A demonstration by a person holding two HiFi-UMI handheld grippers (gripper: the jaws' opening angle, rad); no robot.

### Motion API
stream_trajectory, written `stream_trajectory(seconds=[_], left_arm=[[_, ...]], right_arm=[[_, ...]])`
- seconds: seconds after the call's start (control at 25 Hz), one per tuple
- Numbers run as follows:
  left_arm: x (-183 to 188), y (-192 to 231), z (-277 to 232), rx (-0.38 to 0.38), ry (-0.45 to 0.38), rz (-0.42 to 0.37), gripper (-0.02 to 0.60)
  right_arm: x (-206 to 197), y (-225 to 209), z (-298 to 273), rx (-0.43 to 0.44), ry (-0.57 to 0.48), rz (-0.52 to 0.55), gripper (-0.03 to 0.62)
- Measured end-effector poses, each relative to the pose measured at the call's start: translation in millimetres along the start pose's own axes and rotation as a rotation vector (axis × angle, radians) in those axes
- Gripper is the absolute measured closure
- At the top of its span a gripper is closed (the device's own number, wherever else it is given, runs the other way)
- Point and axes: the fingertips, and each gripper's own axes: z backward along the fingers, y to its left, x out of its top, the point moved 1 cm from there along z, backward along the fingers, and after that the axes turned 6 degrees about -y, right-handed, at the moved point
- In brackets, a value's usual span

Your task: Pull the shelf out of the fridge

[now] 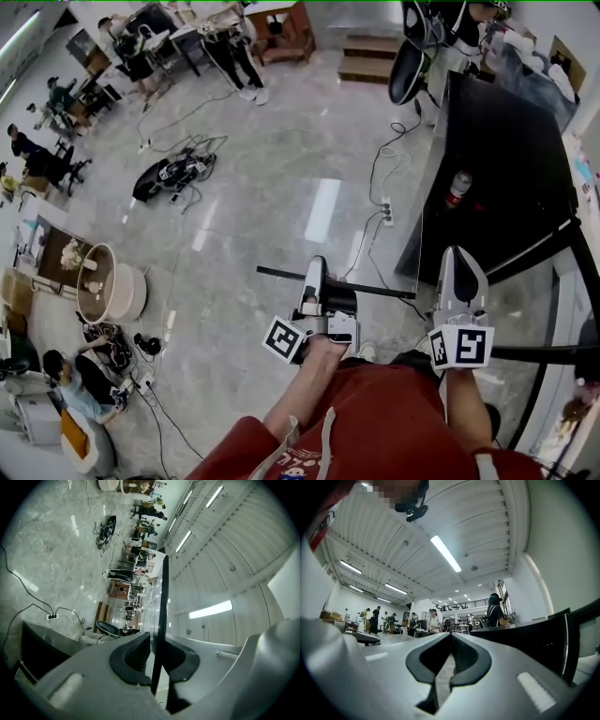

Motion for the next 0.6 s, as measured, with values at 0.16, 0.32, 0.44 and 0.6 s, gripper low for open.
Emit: stream_trajectory(seconds=[0.16, 0.32, 0.44, 0.6], left_arm=[[-0.2, 1.0, -1.8, -0.006, 0.009, 0.0, 0.552], [0.2, -0.4, -3.7, -0.009, 0.008, 0.012, 0.552], [-0.9, -2.2, -4.2, -0.015, 0.011, 0.017, 0.552], [-2.2, -6.4, -4.7, -0.02, 0.02, 0.019, 0.552]], right_arm=[[-2.5, -1.3, -0.3, -0.007, 0.001, 0.0, 0.595], [-1.2, 0.5, -1.5, -0.006, 0.002, 0.011, 0.595], [0.1, -2.2, -0.4, -0.012, 0.002, 0.018, 0.595], [3.2, -4.7, 1.1, -0.017, 0.0, 0.024, 0.595]])
